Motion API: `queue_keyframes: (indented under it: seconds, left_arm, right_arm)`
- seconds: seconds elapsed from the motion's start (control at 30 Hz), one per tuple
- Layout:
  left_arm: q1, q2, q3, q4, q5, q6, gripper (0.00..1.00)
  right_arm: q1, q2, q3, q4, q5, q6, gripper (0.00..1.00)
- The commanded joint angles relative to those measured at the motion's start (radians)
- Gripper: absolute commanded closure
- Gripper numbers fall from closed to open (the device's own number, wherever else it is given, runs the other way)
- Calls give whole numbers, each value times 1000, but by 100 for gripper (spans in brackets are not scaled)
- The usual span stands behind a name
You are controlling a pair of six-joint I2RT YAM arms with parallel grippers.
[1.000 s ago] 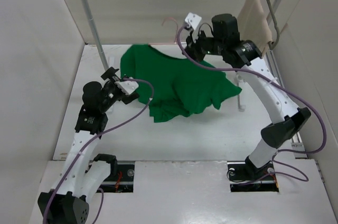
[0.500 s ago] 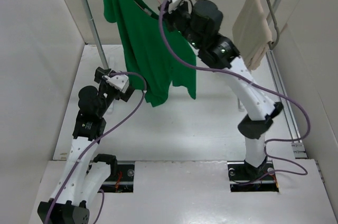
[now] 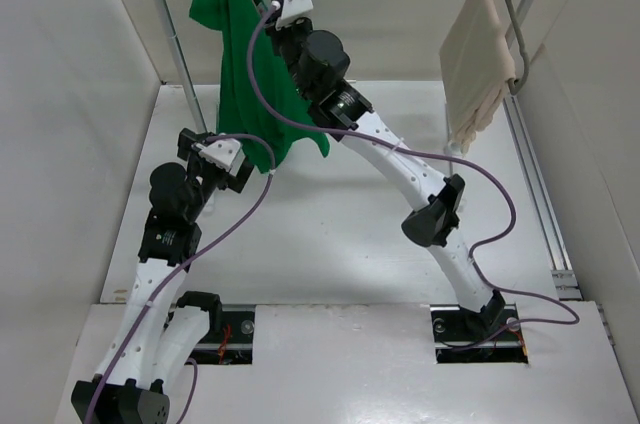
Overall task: Place the t-shirt on the hanger
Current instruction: Hang the hanger with tshirt onto the clothesline
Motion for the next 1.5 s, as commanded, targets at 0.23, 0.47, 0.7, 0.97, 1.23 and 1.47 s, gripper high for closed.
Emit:
queue_keyframes:
  seconds: [0.23,0.47,0.7,0.97,1.23,1.47]
  left_arm:
    - [1,-1,-33,58,22,-32,0]
    - [1,-1,-54,67,31,-41,0]
    - [1,-30,-85,56,-32,-55,0]
    - [1,-78,-183,70,-291,-184,0]
    - [1,-214,-309,114,-201,-59,0]
    - [1,-211,-364,-74,5,224,0]
  right_arm:
    - [72,-42,-46,194,-142,-10,48]
    - [93,-200,-280,194,-189,-41,0]
    - [117,-597,-718,161,-596,-221,0]
    - [-2,-1089,-1357,-158,-379,-72,0]
    - [-220,-1200,-1830,-261,-323,220,0]
    - [-283,-1271,-1973,-272,-263,269,0]
